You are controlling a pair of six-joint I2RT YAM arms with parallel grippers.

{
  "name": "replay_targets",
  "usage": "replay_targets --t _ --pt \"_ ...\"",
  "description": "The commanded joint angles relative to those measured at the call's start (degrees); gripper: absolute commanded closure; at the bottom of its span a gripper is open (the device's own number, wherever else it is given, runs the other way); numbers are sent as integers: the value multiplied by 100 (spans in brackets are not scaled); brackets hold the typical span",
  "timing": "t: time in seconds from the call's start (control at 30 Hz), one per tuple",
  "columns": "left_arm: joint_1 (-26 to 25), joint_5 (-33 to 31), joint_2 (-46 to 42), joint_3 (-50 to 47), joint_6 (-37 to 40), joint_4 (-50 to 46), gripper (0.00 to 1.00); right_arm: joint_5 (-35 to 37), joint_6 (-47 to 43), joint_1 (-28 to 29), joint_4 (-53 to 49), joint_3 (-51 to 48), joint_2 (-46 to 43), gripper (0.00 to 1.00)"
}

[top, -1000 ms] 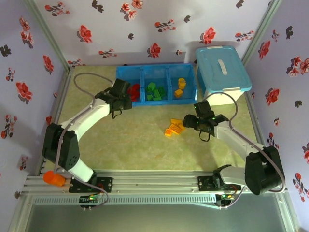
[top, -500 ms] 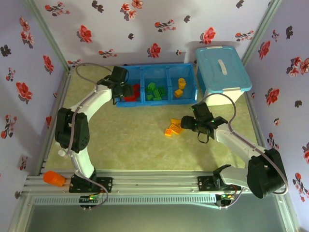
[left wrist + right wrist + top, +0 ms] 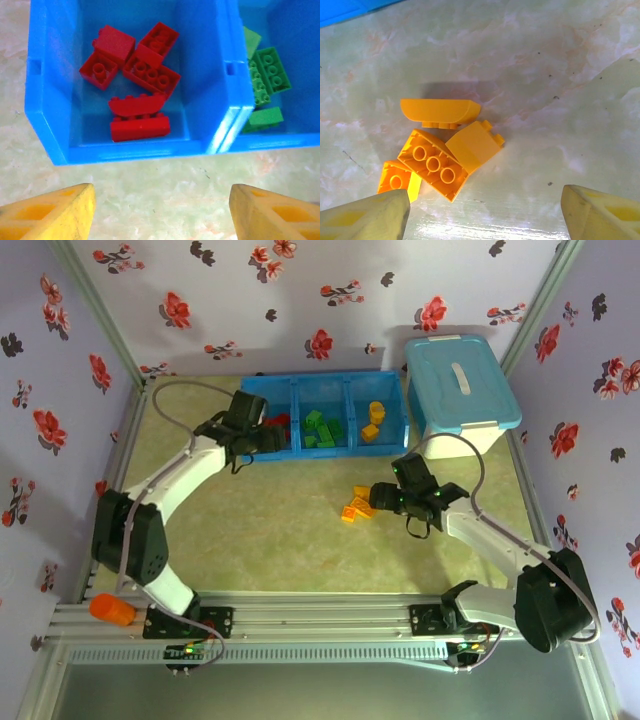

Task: Sort the legos into containers by color
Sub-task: Place the lego in the container, then pick up the lego from the center of the table.

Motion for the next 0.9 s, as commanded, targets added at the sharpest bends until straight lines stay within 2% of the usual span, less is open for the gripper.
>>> replay_targets --t 0.0,0.4,0.7,0.87 --pt "-102 68 -512 -417 -34 271 29 122 -127 58 -113 -18 124 21" --pt "-431 82 -1944 -1831 -183 498 30 257 -492 128 -379 716 1459 38" --pt "-431 5 -2433 -2404 -243 433 30 272 -621 155 -539 1198 2220 40" --pt "-431 -33 -2524 -2544 -242 416 30 398 -614 150 -633 1313 2481 47"
